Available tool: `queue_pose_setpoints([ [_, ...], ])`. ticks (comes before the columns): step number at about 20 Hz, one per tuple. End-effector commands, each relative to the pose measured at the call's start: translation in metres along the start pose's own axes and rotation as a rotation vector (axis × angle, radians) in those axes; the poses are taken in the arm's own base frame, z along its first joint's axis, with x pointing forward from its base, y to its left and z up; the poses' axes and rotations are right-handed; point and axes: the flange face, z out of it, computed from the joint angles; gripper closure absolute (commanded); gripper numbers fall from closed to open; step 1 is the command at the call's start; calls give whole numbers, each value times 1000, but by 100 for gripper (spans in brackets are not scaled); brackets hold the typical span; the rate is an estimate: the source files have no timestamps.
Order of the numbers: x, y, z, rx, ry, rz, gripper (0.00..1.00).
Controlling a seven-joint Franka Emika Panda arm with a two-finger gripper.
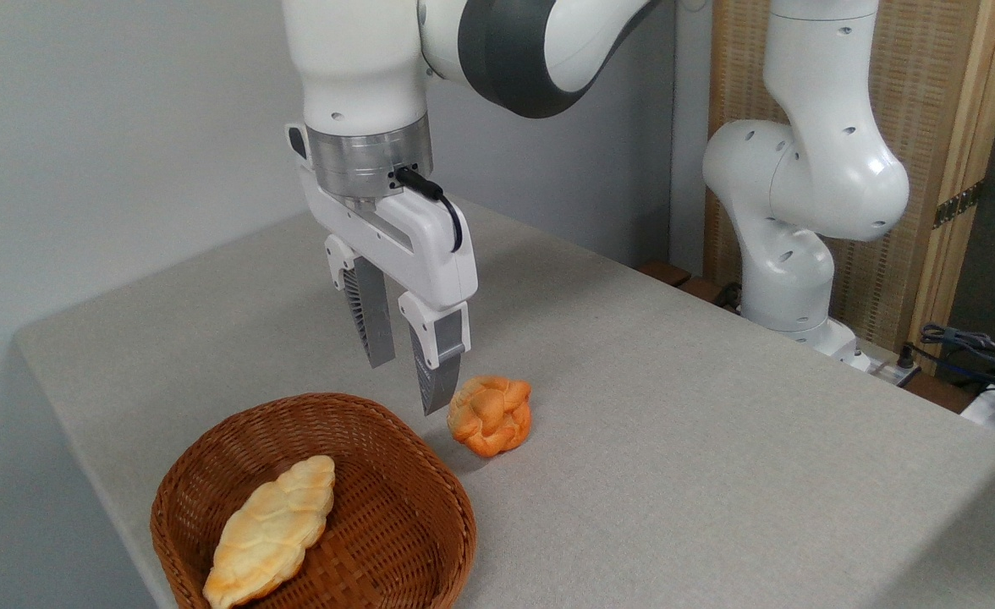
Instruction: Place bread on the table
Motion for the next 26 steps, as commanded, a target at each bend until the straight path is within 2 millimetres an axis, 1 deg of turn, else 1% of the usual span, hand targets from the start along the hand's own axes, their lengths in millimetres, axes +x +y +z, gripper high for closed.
queue_pose_setpoints([
  [1,1,-5,-2,0,23,5,0],
  [4,4,-6,-3,16,40,7,0],
  [14,4,-8,-3,22,43,7,0],
  [17,10,-15,2,52,71,5,0],
  [19,14,-20,11,63,80,-1,0],
  [21,18,-27,13,91,111,-20,0],
  [23,24,-33,23,91,143,-77,0],
  [26,32,-42,33,96,209,-213,0],
])
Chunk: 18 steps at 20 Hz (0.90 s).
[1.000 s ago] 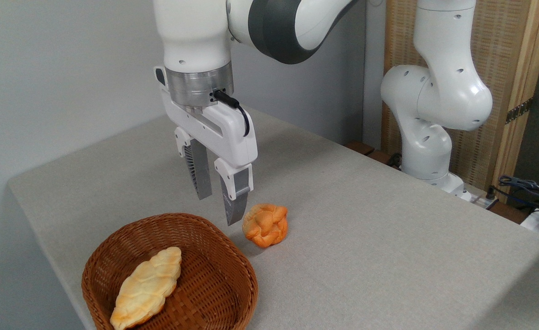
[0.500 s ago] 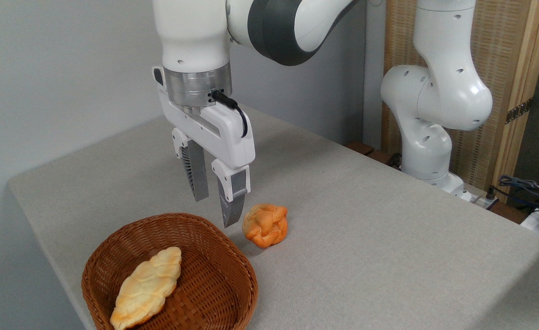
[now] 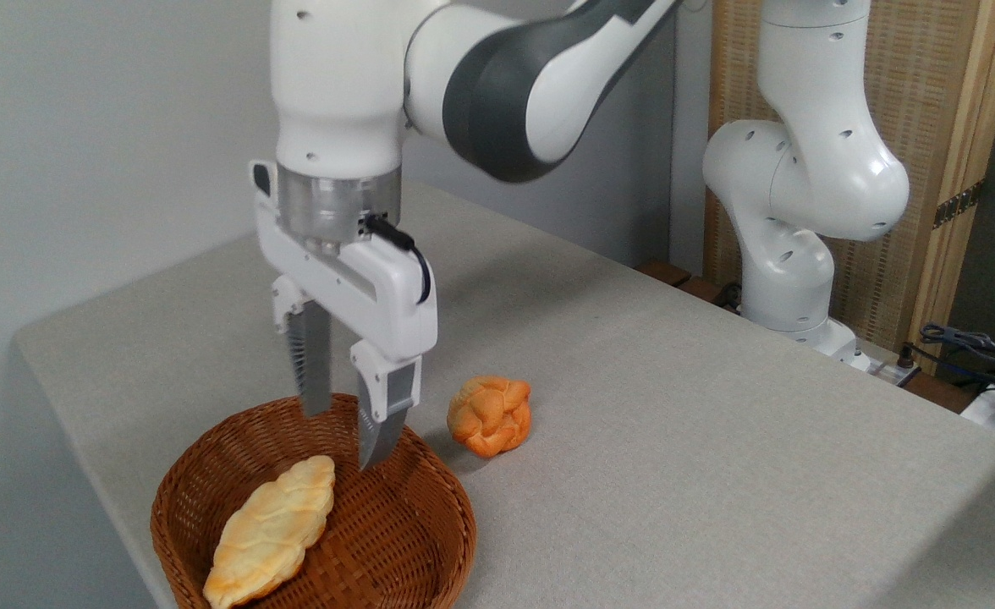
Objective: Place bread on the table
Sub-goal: 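Lower the open gripper into the basket over the long golden roll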
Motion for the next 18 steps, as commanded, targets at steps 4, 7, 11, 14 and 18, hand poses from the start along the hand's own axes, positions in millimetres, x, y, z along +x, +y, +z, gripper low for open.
queue_pose_setpoints([
  [4,12,-16,25,5,99,-286,0],
  [7,14,-20,40,-8,123,-415,0],
  [11,20,-21,63,-18,136,-507,0],
  [14,25,-18,76,-14,143,-508,0],
  [18,31,-14,83,-11,156,-497,0],
])
